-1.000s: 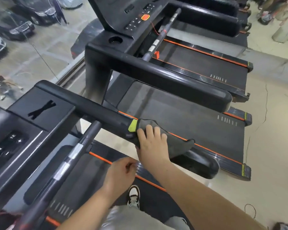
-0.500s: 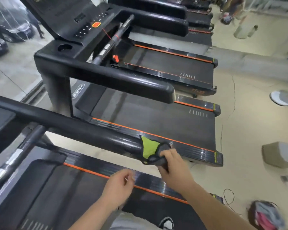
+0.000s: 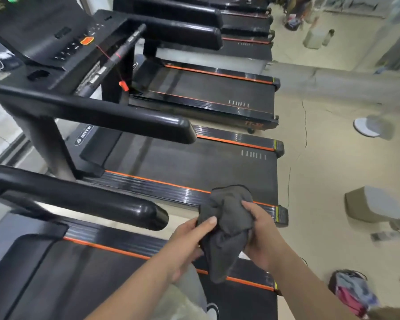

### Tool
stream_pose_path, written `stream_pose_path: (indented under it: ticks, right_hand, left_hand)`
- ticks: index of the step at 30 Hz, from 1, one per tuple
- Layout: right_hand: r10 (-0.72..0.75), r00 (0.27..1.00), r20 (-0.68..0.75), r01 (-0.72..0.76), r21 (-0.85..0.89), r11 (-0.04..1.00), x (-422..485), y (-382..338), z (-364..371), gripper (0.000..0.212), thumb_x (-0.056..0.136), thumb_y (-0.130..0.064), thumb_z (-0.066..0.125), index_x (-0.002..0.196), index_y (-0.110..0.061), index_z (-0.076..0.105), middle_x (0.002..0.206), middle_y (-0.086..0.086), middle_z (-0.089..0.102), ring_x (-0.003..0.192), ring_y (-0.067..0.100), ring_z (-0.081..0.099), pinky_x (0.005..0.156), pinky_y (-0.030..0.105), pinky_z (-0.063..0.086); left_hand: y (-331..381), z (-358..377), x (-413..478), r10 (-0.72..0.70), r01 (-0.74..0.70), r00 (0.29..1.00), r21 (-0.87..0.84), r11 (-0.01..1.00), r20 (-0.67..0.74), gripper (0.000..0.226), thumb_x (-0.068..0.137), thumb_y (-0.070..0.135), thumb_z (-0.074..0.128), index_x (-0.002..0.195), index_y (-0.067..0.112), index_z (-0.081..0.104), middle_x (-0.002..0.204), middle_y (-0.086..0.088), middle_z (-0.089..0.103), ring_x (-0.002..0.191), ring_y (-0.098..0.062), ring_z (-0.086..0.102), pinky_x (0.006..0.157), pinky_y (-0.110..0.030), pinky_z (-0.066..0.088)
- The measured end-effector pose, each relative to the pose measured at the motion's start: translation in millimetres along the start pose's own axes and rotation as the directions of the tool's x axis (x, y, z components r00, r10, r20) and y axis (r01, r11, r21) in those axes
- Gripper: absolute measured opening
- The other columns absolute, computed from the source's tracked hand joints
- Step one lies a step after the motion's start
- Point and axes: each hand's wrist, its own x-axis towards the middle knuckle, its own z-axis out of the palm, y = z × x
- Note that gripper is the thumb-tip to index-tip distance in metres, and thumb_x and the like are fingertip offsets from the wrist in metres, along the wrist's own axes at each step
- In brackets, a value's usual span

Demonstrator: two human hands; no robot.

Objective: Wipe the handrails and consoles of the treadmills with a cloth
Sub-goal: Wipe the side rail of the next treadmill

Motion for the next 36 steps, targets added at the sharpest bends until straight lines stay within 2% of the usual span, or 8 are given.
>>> stream_pose_path:
  ticks: [5,9,15,20,25,28,32,36]
  right_hand:
    - [-0.05,0.999,0.012,0.051,-0.298,0.953,30,-40,13,0.037,0.103,-0.04,0.049,0.112,-0.015,0.074,0.112,0.008,0.076,0.101,0.019,0.072,0.092,0.033,0.053]
    - [-0.115,0.989,-0.094,0.007,-0.747,0.665,76,-88,24,0.031,0.105,-0.046,0.045,0.093,-0.025,0.063,0.104,0.003,0.072,0.083,0.018,0.064,0.076,0.034,0.056]
    - [-0.161,0.985,0.054,0.14,-0.797,0.588,131,-160,72,0.032,0.103,-0.049,0.052,0.112,-0.021,0.066,0.103,0.016,0.074,0.089,0.039,0.074,0.072,0.053,0.062]
    - [-0.087,0.989,0.116,0.145,-0.84,0.523,177,-206,128,0.042,0.1,-0.051,0.058,0.11,-0.011,0.065,0.073,0.006,0.07,0.059,0.022,0.067,0.065,0.046,0.062]
    - [0.116,0.988,0.099,0.043,-0.909,0.415,208,-237,171,0.057,0.1,-0.064,0.047,0.108,-0.012,0.069,0.098,0.018,0.073,0.067,0.031,0.074,0.057,0.038,0.06]
    - [0.048,0.993,0.109,0.092,-0.959,0.267,235,-252,197,0.054,0.102,-0.056,0.045,0.084,-0.008,0.06,0.076,0.01,0.065,0.057,0.03,0.065,0.049,0.027,0.051]
    - [-0.075,0.956,0.283,0.291,-0.947,0.139,293,-271,231,0.044,0.101,-0.042,0.052,0.076,-0.007,0.053,0.056,0.007,0.052,0.046,0.021,0.046,0.046,0.025,0.039]
    - [0.057,0.935,0.349,0.333,-0.924,0.186,344,-291,258,0.034,0.098,-0.041,0.057,0.081,-0.012,0.06,0.069,-0.002,0.06,0.055,0.015,0.052,0.05,0.026,0.037]
  left_hand:
    - [24,7,33,-0.16,0.161,0.987,-0.154,0.975,0.015,0.044,0.086,0.03,0.078,0.122,0.006,0.073,0.123,-0.019,0.072,0.114,-0.031,0.071,0.091,-0.039,0.058]
    - [63,7,74,-0.097,0.09,0.995,-0.178,0.98,-0.033,0.036,0.083,0.013,0.072,0.117,0.0,0.072,0.115,-0.023,0.074,0.099,-0.031,0.074,0.076,-0.035,0.06]
    - [133,-7,139,-0.009,-0.022,0.991,-0.225,0.974,-0.133,0.039,0.088,0.021,0.075,0.124,0.006,0.069,0.12,-0.017,0.074,0.114,-0.031,0.071,0.105,-0.048,0.052]
    - [188,-32,166,0.057,-0.128,0.928,-0.17,0.977,-0.368,0.019,0.092,0.002,0.067,0.11,0.001,0.074,0.105,-0.017,0.078,0.096,-0.026,0.076,0.074,-0.031,0.059]
    - [230,-60,169,0.006,-0.217,0.761,-0.246,0.945,-0.649,0.02,0.083,0.008,0.069,0.102,0.009,0.076,0.094,-0.013,0.079,0.086,-0.028,0.077,0.066,-0.036,0.06]
    - [253,-80,161,-0.009,-0.307,0.572,-0.224,0.925,-0.82,0.02,0.075,0.018,0.075,0.094,0.012,0.073,0.088,-0.01,0.078,0.086,-0.032,0.076,0.075,-0.051,0.064]
    - [286,-93,168,0.147,-0.359,0.285,0.036,0.932,-0.947,0.023,0.08,0.038,0.079,0.091,0.021,0.067,0.084,0.0,0.075,0.079,-0.017,0.073,0.075,-0.041,0.059]
    - [289,-76,228,0.374,-0.118,0.298,0.355,0.927,-0.878,0.03,0.08,0.049,0.068,0.096,0.025,0.059,0.103,0.004,0.064,0.099,-0.016,0.064,0.09,-0.043,0.054]
